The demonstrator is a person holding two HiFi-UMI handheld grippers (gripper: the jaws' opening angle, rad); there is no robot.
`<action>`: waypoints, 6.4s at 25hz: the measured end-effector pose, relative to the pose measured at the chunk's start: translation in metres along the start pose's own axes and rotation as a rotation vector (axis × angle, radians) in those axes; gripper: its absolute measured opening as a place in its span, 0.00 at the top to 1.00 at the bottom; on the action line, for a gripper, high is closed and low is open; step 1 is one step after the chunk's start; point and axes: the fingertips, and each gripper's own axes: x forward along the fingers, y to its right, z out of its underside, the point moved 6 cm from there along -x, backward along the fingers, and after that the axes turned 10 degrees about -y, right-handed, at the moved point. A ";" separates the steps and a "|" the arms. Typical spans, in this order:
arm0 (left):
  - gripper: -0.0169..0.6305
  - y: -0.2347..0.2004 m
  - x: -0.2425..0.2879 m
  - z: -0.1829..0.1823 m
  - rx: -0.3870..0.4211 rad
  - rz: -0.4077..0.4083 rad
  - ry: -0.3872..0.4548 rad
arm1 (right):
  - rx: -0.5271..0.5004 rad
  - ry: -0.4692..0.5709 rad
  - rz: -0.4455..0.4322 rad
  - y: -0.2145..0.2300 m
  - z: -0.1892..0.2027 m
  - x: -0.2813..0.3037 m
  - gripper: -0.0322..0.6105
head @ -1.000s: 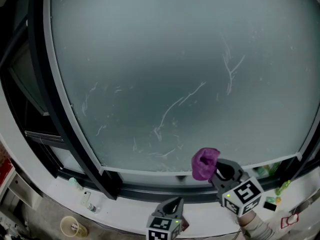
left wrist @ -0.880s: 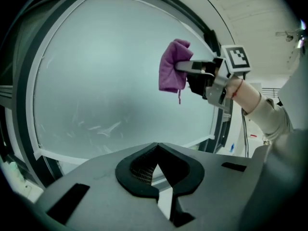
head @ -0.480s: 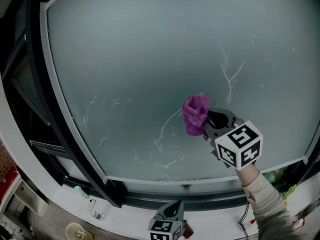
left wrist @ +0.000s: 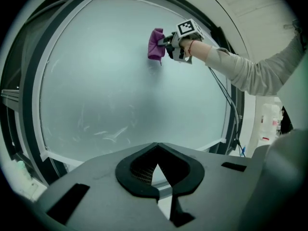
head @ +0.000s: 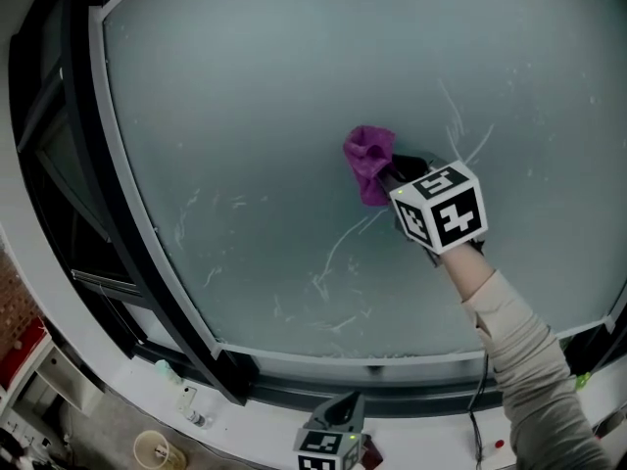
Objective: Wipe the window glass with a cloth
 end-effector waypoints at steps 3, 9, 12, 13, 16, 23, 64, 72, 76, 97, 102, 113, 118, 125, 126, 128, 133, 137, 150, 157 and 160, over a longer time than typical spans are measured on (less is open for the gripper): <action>0.97 -0.004 -0.002 -0.001 -0.011 -0.020 0.006 | -0.012 -0.015 0.012 0.005 -0.007 0.009 0.87; 0.97 -0.008 -0.005 -0.001 -0.024 -0.045 0.012 | -0.019 -0.042 0.038 0.010 -0.008 0.023 0.87; 0.97 -0.008 -0.006 0.000 -0.023 -0.047 0.013 | -0.027 -0.053 0.053 0.012 -0.009 0.027 0.87; 0.97 -0.008 -0.007 0.000 -0.023 -0.047 0.013 | -0.031 -0.057 0.056 0.012 -0.010 0.027 0.87; 0.97 -0.007 -0.009 0.000 -0.023 -0.048 0.012 | -0.038 -0.062 0.061 0.012 -0.009 0.027 0.87; 0.97 -0.006 -0.012 0.001 -0.022 -0.046 0.016 | -0.024 -0.071 0.089 0.026 0.001 0.013 0.87; 0.97 0.034 0.013 -0.010 0.046 0.079 0.020 | 0.055 -0.231 0.436 0.164 0.104 -0.129 0.87; 0.97 0.025 0.006 -0.004 0.026 0.054 0.016 | 0.068 -0.138 0.292 0.098 0.101 -0.124 0.87; 0.97 0.021 0.002 -0.002 0.018 0.037 0.015 | 0.074 -0.122 0.193 0.055 0.112 -0.107 0.87; 0.97 -0.022 -0.031 0.022 -0.090 -0.159 0.012 | 0.115 -0.184 -0.077 -0.085 0.173 0.022 0.87; 0.97 -0.026 -0.033 0.023 -0.100 -0.177 0.017 | 0.123 -0.203 -0.067 -0.083 0.178 0.037 0.87; 0.97 -0.022 -0.026 0.018 -0.096 -0.152 0.027 | 0.123 -0.216 -0.048 -0.071 0.184 0.027 0.87; 0.97 -0.018 -0.019 0.016 -0.084 -0.128 0.020 | 0.129 -0.225 -0.015 -0.053 0.193 0.011 0.87; 0.97 -0.010 -0.004 0.015 -0.052 -0.074 0.002 | 0.157 -0.247 0.076 -0.017 0.216 -0.023 0.87; 0.97 -0.009 -0.001 0.014 -0.044 -0.067 0.001 | 0.159 -0.253 0.090 -0.011 0.220 -0.029 0.87; 0.97 -0.006 0.003 0.012 -0.030 -0.053 0.003 | 0.162 -0.266 0.120 0.000 0.228 -0.040 0.87; 0.97 0.003 0.009 0.004 -0.006 -0.020 -0.005 | 0.190 -0.303 0.192 0.027 0.249 -0.068 0.87; 0.97 0.009 0.016 0.006 0.013 0.009 -0.011 | 0.205 -0.333 0.248 0.049 0.264 -0.088 0.87; 0.97 0.016 0.021 0.007 0.031 0.037 -0.009 | 0.245 -0.384 0.363 0.086 0.290 -0.123 0.87; 0.97 0.013 0.017 0.011 0.027 0.034 -0.018 | 0.250 -0.357 0.313 0.067 0.281 -0.132 0.87; 0.97 0.011 0.015 0.012 0.027 0.036 -0.010 | 0.271 -0.322 0.248 0.043 0.274 -0.141 0.87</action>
